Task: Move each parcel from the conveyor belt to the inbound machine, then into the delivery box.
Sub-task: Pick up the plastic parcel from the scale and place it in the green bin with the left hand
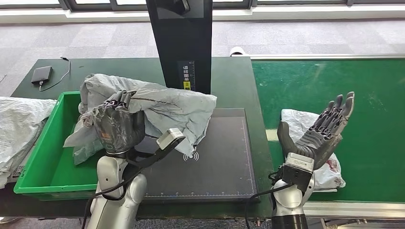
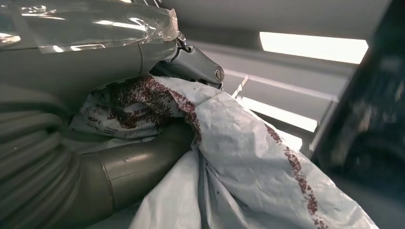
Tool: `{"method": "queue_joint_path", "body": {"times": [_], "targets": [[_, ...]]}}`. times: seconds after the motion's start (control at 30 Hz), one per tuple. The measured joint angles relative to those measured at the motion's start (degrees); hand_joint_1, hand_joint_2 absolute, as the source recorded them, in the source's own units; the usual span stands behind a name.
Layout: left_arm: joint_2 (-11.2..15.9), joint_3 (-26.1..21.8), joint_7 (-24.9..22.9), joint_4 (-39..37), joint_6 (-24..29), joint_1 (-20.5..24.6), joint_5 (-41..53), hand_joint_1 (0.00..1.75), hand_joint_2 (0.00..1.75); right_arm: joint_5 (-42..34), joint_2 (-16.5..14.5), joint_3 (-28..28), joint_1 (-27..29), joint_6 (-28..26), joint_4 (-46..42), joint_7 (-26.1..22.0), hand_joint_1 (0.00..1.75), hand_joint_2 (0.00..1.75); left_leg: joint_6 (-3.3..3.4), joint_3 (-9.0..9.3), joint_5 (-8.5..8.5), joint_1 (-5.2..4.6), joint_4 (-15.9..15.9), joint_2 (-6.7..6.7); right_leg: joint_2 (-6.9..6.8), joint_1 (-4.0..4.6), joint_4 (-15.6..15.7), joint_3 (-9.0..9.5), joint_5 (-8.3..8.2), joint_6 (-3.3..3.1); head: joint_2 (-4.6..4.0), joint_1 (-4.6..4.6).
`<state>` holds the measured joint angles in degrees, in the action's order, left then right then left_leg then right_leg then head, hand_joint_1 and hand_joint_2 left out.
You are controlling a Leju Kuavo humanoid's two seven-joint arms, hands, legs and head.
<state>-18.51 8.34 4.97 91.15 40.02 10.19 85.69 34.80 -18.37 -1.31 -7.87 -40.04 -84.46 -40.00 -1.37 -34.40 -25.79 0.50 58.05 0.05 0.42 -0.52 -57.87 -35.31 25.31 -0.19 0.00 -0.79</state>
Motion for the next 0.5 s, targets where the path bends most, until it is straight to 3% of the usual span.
{"method": "queue_joint_path", "body": {"times": [0.33, 0.5], "targets": [[0.27, -3.27, 5.04, 12.76, -0.02, -1.81, -2.92, 1.75, 1.75, 0.32, 0.03, 0.08, 0.13, -0.07, -0.52, 0.01, 0.00, 1.75, 0.00, 0.02, 0.01, 0.00, 0.00, 0.00, 0.00, -0.01, 0.00, 0.01, -0.01, 0.00, 0.00, 0.00], [0.30, -6.84, 5.05, 15.44, -0.02, -2.24, -4.35, 1.75, 1.75, 0.52, 0.03, 0.09, 0.19, -0.07, -0.57, 0.01, 0.00, 1.75, 0.00, 0.04, 0.00, 0.00, 0.00, 0.01, 0.01, 0.00, 0.00, 0.00, 0.00, -0.01, -0.01, 0.01]]}}
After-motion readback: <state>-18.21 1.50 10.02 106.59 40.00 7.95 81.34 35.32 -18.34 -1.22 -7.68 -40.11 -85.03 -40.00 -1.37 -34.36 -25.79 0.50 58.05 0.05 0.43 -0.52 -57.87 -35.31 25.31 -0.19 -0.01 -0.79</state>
